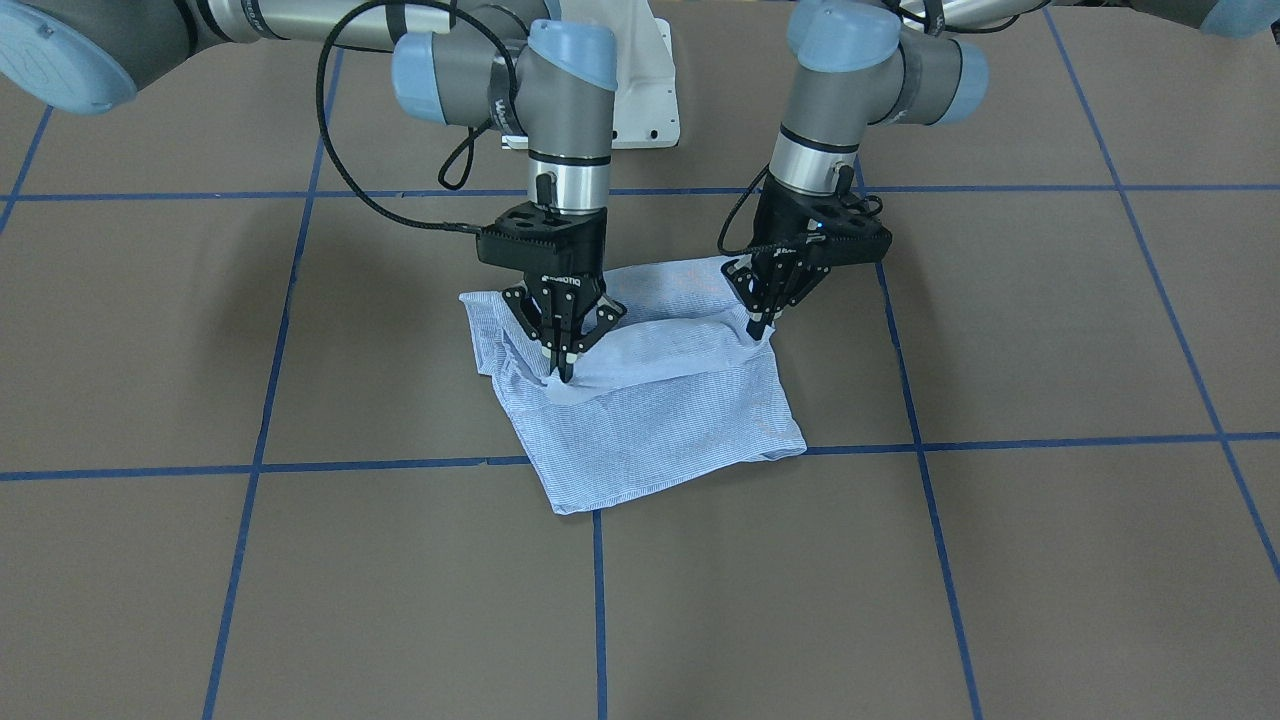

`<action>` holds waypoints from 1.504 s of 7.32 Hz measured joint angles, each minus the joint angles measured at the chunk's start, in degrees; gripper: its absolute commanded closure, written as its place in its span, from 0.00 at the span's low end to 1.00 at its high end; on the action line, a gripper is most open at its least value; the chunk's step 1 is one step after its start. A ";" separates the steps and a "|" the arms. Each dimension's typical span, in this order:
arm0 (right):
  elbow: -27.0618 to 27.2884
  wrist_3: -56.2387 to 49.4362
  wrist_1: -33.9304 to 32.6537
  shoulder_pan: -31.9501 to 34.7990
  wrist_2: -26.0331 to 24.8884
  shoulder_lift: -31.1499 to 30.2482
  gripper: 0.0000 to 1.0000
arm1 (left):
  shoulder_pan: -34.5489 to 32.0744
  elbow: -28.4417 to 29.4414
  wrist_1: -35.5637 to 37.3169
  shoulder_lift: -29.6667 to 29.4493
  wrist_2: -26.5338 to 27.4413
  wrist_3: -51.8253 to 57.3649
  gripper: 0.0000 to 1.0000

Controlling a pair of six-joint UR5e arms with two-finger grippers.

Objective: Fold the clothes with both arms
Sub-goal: 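Lay the fold down and open both grippers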

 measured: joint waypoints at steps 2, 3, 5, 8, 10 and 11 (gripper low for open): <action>-6.83 -2.70 4.14 0.80 1.34 2.32 1.00 | -0.37 5.06 -1.48 -1.60 0.87 0.49 1.00; -8.42 -4.04 5.27 1.26 2.16 2.74 0.02 | -0.68 6.65 -2.96 -1.88 1.02 1.89 0.75; -9.60 -7.23 6.05 2.57 4.64 3.30 0.00 | -2.54 7.89 -4.40 -2.00 0.83 6.42 0.00; -9.58 -13.20 5.93 7.88 16.37 4.85 0.00 | -8.93 7.75 -4.57 -1.98 -7.27 19.35 0.00; -9.13 -14.18 5.77 7.91 19.20 5.11 0.00 | -12.64 7.31 -4.54 -1.46 -13.70 29.70 0.00; -8.99 -14.84 5.58 7.55 19.64 5.00 0.00 | -13.59 7.07 -4.39 -1.34 -15.16 32.61 0.00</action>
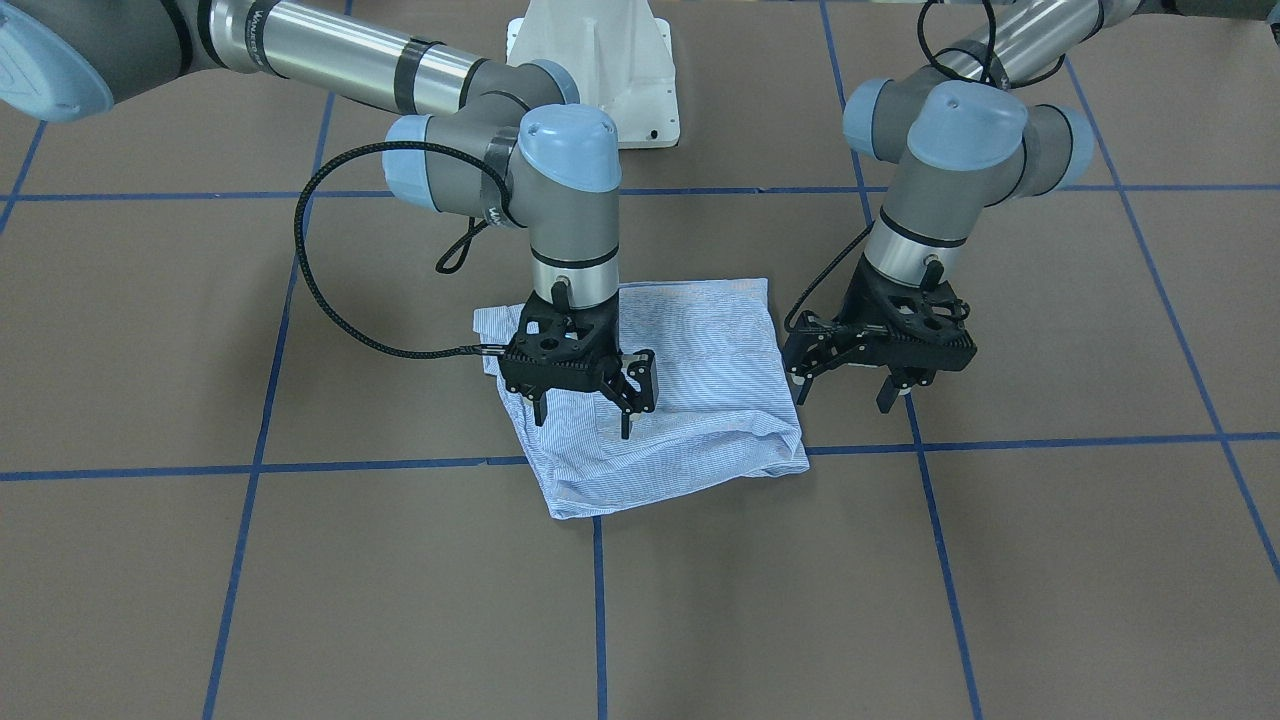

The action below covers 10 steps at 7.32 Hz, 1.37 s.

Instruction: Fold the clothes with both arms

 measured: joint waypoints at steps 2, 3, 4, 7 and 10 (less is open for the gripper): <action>4.85 -7.08 -5.98 1.99 4.46 -2.03 0.00 | -3.10 -4.51 0.65 5.58 -4.08 8.85 0.00; 11.72 -13.31 -10.96 4.89 9.33 -6.27 0.00 | -5.48 -8.28 0.81 11.43 -5.54 15.39 0.00; 20.20 -20.75 -14.98 8.62 13.93 -12.89 0.00 | -8.50 -11.31 0.81 17.56 -7.24 22.30 0.00; 34.84 -45.48 -20.72 21.93 24.31 -31.82 0.00 | -22.87 -12.77 0.71 29.38 -17.16 41.48 0.00; 38.26 -74.78 -21.00 40.44 36.82 -50.19 0.00 | -36.59 -8.70 2.18 36.67 -27.57 52.82 0.00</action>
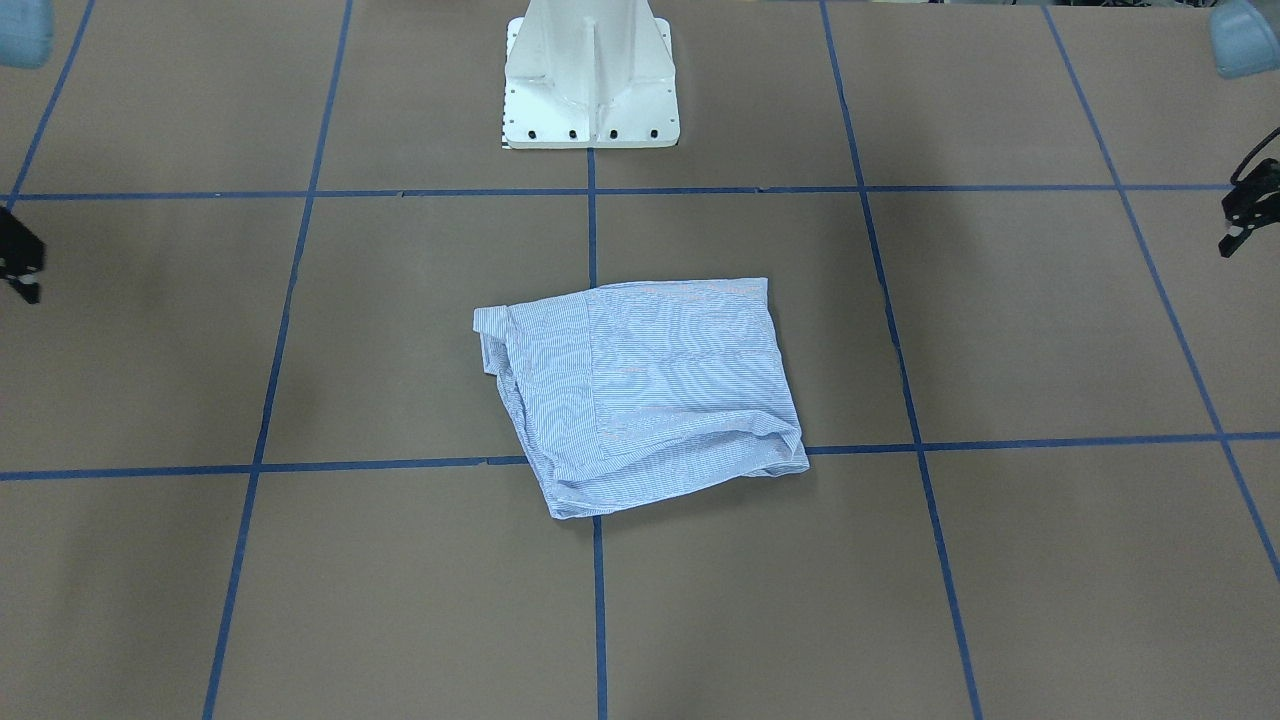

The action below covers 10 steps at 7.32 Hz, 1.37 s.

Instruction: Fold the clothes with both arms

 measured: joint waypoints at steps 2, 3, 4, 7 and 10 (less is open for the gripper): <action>-1.09 -10.81 -0.03 8.41 4.20 -9.48 0.00 | -7.10 0.27 3.51 1.87 -1.86 5.49 0.00; -1.72 -12.25 -0.03 9.96 4.69 -11.42 0.00 | -9.40 -0.03 7.25 1.95 -1.63 7.87 0.00; -2.28 -12.74 -0.03 10.54 4.86 -12.21 0.00 | -10.35 -0.13 11.73 1.96 -0.97 9.02 0.00; -2.97 -12.89 -0.04 12.20 5.01 -15.09 0.00 | -10.75 -1.08 22.79 2.14 -0.45 9.68 0.00; -3.39 -16.09 -0.04 18.83 5.18 -21.02 0.00 | -10.80 -1.57 23.65 1.71 -1.08 9.41 0.00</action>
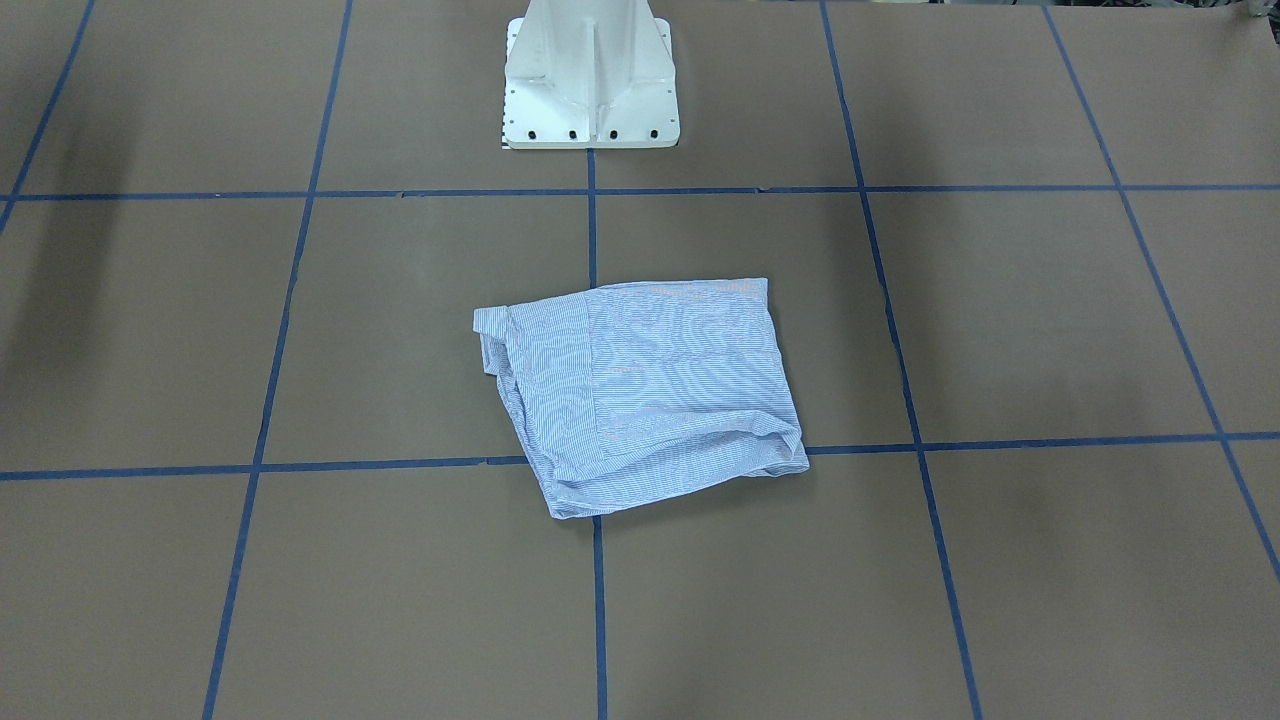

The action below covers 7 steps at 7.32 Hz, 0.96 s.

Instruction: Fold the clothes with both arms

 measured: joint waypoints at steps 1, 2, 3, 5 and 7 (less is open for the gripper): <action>-0.22 -3.17 0.02 3.41 0.31 -1.89 0.00 | 0.01 -0.02 -0.39 -0.03 -0.07 0.10 0.00; -0.10 -5.42 0.08 6.19 0.65 -2.88 0.00 | 0.02 -0.04 -0.58 0.01 -0.08 0.23 0.00; 0.30 -6.01 0.21 7.46 0.45 -2.96 0.00 | 0.03 -0.13 -0.66 0.13 -0.09 0.31 0.00; 1.53 -1.59 2.12 5.69 -0.67 -2.07 0.00 | 0.03 -0.19 -0.67 0.53 -0.06 0.37 0.00; 1.72 4.40 7.86 0.69 -2.01 -2.03 0.00 | 0.03 -0.27 -0.67 0.71 -0.07 0.37 0.00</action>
